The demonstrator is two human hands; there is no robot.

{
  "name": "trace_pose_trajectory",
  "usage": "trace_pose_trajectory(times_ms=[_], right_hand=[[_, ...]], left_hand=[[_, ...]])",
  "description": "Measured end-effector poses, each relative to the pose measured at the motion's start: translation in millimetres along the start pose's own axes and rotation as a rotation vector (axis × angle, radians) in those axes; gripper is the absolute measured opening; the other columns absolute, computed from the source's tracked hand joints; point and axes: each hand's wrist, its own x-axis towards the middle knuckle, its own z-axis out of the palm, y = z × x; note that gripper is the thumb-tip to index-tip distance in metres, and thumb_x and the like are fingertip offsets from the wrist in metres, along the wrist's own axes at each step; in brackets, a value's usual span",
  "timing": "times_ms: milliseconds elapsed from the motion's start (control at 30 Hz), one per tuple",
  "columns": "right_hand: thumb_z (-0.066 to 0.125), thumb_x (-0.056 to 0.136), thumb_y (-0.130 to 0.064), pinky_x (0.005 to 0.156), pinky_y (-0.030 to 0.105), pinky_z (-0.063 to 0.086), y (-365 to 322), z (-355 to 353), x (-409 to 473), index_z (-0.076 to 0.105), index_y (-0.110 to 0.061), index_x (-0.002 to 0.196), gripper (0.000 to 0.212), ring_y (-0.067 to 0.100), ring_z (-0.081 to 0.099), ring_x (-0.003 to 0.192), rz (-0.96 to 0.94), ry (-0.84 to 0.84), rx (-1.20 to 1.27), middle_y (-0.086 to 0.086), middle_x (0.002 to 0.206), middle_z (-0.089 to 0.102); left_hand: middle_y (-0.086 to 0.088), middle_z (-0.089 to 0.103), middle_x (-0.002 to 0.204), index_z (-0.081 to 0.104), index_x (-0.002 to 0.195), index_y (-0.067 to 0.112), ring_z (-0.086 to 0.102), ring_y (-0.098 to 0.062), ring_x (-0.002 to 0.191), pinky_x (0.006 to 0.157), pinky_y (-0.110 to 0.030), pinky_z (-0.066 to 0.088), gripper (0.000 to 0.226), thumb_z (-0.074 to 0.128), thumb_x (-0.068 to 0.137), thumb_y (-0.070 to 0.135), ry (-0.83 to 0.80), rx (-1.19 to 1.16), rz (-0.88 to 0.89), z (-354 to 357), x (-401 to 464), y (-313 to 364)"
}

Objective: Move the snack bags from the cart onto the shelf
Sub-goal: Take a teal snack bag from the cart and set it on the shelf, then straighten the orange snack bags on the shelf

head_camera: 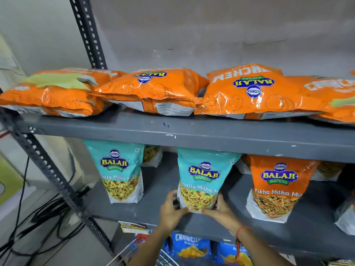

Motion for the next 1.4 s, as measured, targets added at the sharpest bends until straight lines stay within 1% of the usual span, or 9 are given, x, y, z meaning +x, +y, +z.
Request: trace_pose_trajectory(times_ms=[300,400,500,800,900,1100,1233,1300,1400], right_hand=[[0.085,0.058,-0.017,0.086,0.02,0.048,0.8,-2.0,-11.2,0.034,-0.031,0.127,0.087,0.009,0.053,0.116,-0.041,-0.011,0.045,-0.005,0.13,0.054],[0.086,0.06,-0.022,0.103,0.032,0.04,1.2,-11.6,-34.1,0.017,-0.031,0.143,0.108,0.013,0.036,0.13,-0.034,0.048,0.008,-0.009,0.136,0.035],[0.085,0.057,-0.037,0.11,0.042,0.036,-1.9,-29.1,-66.7,0.023,-0.038,0.141,0.105,0.016,0.034,0.134,-0.067,0.148,-0.028,-0.004,0.142,0.034],[0.074,0.077,-0.012,0.09,0.026,0.041,-0.4,-118.5,-160.3,0.05,-0.024,0.121,0.052,0.017,0.053,0.108,-0.139,0.541,0.038,-0.007,0.111,0.057],[0.071,0.08,-0.018,0.089,0.031,0.04,15.1,-150.1,-163.0,0.047,-0.021,0.125,0.051,0.019,0.052,0.111,-0.086,0.552,0.045,-0.002,0.114,0.054],[0.072,0.078,-0.015,0.09,0.028,0.04,50.7,-191.8,-118.5,0.042,-0.016,0.133,0.063,0.019,0.05,0.113,0.014,0.523,0.012,0.01,0.129,0.051],[0.07,0.079,-0.011,0.1,0.028,0.038,60.1,-205.0,-90.4,0.035,-0.024,0.138,0.07,0.012,0.044,0.121,0.026,0.419,-0.015,-0.006,0.128,0.043],[0.069,0.077,-0.01,0.093,0.019,0.042,63.7,-210.4,-74.1,0.044,-0.04,0.12,0.059,0.009,0.052,0.116,0.005,0.325,-0.069,-0.011,0.121,0.054],[0.072,0.073,-0.015,0.075,0.008,0.045,65.9,-213.3,-63.2,0.05,-0.037,0.107,0.047,0.004,0.06,0.105,-0.009,0.251,-0.133,-0.01,0.112,0.065]], left_hand=[[0.011,0.061,0.104,0.05,0.116,0.021,0.063,-0.005,0.091,0.074,-0.013,0.053,0.057,0.082,0.069,0.015,0.181,0.016,0.018,5.0,-19.0,13.4],[0.014,0.067,0.095,0.055,0.1,0.029,0.067,0.001,0.077,0.072,-0.025,0.058,0.042,0.083,0.068,0.031,0.312,0.112,0.069,14.0,-39.5,20.8],[0.015,0.071,0.082,0.06,0.085,0.031,0.067,0.004,0.072,0.068,-0.028,0.059,0.026,0.079,0.069,0.04,0.191,0.204,0.157,38.1,-60.7,30.3],[0.002,0.071,0.096,0.063,0.1,0.028,0.065,0.007,0.074,0.078,-0.027,0.054,0.037,0.082,0.069,0.019,-0.162,0.145,0.198,144.3,-80.2,67.5],[-0.012,0.066,0.117,0.058,0.12,0.014,0.067,-0.018,0.09,0.09,-0.034,0.053,0.058,0.083,0.068,0.015,-0.187,0.117,0.095,169.3,-71.3,65.9],[-0.017,0.05,0.141,0.033,0.143,0.011,0.059,-0.03,0.118,0.103,-0.042,0.046,0.086,0.08,0.072,0.016,-0.151,0.118,-0.019,205.3,-40.5,52.8],[-0.01,0.053,0.139,0.03,0.144,0.015,0.058,-0.028,0.121,0.102,-0.045,0.047,0.074,0.069,0.083,0.028,-0.141,0.179,0.004,215.5,-31.7,50.4],[-0.003,0.06,0.132,0.037,0.14,0.018,0.06,-0.023,0.118,0.1,-0.043,0.049,0.063,0.065,0.086,0.032,-0.115,0.192,0.013,219.8,-26.8,47.4],[0.004,0.069,0.119,0.052,0.126,0.026,0.065,-0.017,0.112,0.096,-0.042,0.052,0.041,0.061,0.087,0.035,-0.068,0.204,0.019,220.7,-23.2,41.2]])
